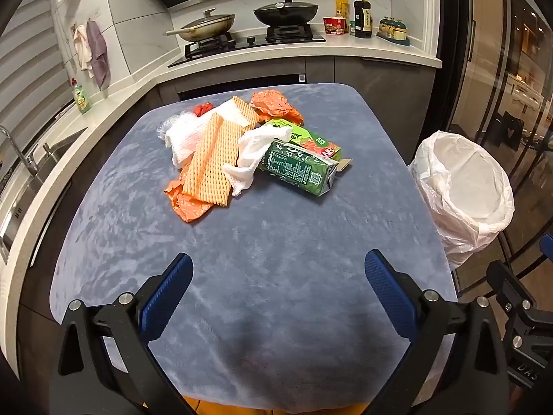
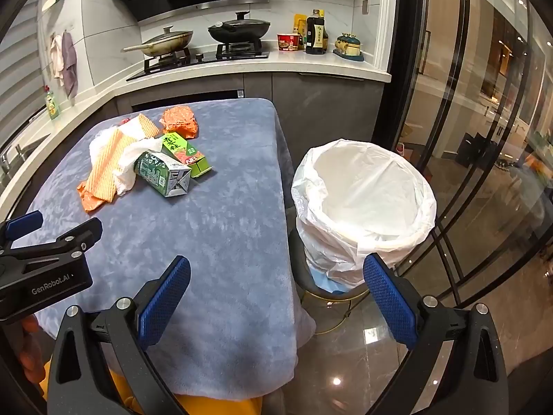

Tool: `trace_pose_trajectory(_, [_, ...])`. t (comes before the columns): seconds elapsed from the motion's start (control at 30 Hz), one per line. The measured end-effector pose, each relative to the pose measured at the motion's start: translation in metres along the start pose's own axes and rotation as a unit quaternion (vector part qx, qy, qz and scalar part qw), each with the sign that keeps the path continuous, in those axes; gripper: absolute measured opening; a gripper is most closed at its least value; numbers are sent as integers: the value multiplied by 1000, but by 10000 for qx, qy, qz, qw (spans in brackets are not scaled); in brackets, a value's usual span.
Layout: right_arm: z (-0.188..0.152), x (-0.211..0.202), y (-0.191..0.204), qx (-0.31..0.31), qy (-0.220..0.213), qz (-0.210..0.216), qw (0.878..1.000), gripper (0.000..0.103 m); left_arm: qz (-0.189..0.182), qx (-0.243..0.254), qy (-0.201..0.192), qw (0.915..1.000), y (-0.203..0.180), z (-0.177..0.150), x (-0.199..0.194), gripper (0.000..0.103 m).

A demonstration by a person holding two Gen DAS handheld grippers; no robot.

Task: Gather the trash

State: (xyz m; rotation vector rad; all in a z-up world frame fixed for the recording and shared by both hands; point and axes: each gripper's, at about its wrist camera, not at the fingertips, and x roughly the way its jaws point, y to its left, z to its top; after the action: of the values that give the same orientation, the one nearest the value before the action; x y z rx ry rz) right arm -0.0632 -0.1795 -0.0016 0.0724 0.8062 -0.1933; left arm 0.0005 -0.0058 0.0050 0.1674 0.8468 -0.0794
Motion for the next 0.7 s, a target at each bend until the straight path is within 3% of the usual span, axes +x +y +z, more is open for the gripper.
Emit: trace_pose_trajectory(0.7, [1,-1,0,-1,-10,-6,10000,96,8,9,-29,10000,0,-3,-1,95])
